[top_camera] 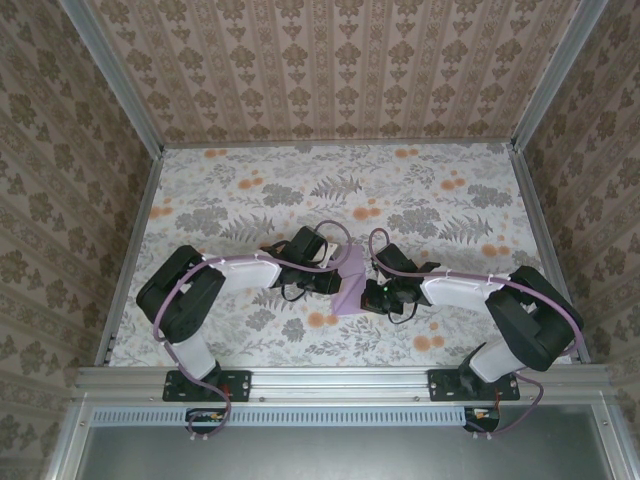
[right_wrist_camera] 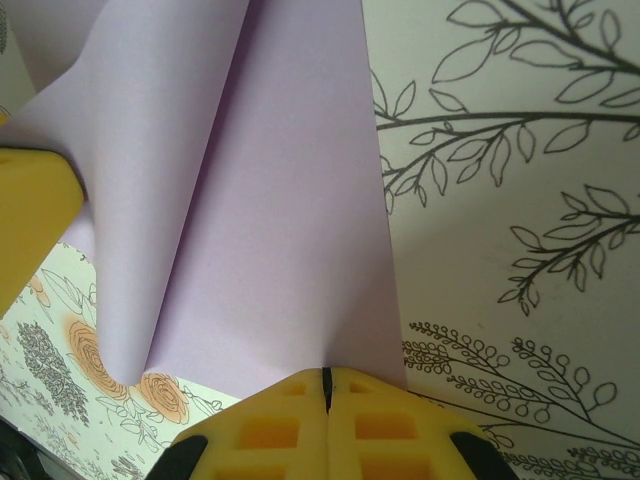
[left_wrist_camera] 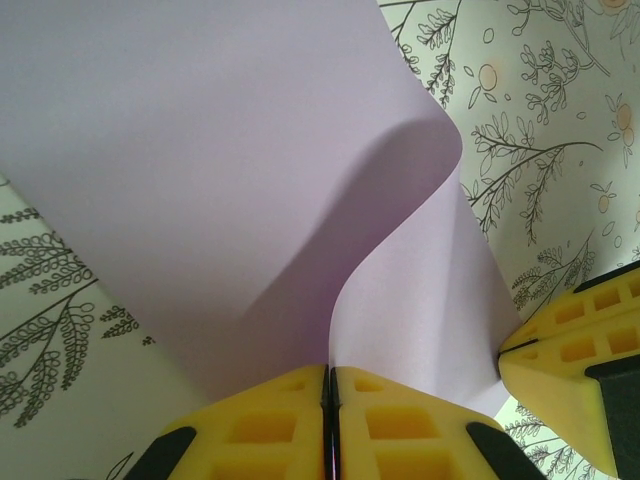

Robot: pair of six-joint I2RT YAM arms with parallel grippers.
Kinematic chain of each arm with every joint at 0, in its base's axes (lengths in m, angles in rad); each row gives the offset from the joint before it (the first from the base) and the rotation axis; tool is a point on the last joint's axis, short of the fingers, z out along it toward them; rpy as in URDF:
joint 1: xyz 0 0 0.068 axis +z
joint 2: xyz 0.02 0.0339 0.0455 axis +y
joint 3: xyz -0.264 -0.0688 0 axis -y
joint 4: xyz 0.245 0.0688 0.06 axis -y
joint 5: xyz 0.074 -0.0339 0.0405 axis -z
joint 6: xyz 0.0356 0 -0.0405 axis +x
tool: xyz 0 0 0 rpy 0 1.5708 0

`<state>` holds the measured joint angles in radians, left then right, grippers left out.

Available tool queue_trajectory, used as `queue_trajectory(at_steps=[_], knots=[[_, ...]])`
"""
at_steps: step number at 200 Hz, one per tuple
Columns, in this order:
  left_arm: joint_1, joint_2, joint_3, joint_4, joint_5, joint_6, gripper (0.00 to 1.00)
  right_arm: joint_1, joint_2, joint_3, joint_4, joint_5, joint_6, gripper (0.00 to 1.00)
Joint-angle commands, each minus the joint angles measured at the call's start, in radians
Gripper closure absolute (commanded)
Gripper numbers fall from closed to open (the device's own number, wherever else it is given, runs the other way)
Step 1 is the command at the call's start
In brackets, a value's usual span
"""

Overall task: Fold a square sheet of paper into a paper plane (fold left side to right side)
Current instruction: Fold the triangle a second time at the center of the table.

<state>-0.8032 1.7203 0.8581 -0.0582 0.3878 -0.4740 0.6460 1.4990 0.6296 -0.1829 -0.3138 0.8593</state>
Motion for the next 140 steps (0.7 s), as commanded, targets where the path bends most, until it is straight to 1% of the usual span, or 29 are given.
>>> queue_trajectory(at_steps=[1, 140], knots=[[0.012, 0.017, 0.022, -0.016, -0.01, 0.03, 0.89, 0.007, 0.036, -0.011, -0.118, 0.053, -0.017, 1.0], [0.021, 0.029, 0.023, 0.004, -0.004, 0.049, 0.88, 0.007, 0.046, -0.004, -0.129, 0.056, -0.022, 1.0]])
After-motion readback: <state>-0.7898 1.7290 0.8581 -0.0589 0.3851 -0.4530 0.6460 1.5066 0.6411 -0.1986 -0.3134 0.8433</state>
